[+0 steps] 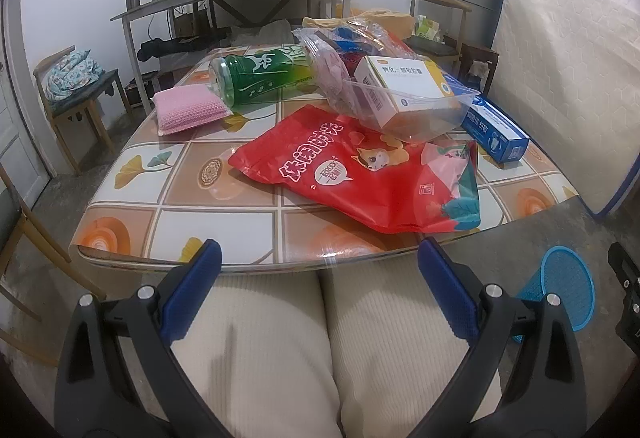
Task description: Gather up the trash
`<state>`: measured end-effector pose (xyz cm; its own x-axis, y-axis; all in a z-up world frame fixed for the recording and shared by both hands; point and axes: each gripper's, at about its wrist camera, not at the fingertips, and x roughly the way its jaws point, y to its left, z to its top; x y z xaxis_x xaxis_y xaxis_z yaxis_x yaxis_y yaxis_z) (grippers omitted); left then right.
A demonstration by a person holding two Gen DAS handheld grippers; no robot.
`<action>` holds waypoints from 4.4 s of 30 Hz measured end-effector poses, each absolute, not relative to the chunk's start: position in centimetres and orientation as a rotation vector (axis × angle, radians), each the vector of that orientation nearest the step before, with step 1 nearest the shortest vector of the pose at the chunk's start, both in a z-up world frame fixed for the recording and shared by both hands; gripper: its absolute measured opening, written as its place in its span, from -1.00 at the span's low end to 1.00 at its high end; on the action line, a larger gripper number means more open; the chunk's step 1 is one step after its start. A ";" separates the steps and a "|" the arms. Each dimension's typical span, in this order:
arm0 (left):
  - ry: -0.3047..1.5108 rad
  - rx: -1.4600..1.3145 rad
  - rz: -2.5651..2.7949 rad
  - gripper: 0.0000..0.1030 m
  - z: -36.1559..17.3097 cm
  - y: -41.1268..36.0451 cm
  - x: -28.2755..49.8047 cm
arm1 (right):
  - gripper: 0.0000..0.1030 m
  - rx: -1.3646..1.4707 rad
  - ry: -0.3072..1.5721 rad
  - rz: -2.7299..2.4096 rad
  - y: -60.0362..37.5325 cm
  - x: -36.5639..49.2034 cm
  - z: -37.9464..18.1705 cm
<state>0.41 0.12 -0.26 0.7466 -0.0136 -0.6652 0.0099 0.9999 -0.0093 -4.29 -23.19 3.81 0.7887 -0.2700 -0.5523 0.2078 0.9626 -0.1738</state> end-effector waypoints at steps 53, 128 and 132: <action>0.734 -0.010 -0.009 0.84 -0.5 0.5 0.4 | 0.90 -0.101 0.619 -0.256 -23.1 -4.2 3.4; 0.963 0.031 -0.074 0.71 1.1 12.6 16.1 | 0.90 0.174 0.523 0.098 -22.3 12.0 3.4; 0.969 -0.035 -0.068 0.74 0.9 12.3 17.1 | 0.90 0.168 0.515 0.090 -22.2 11.7 3.8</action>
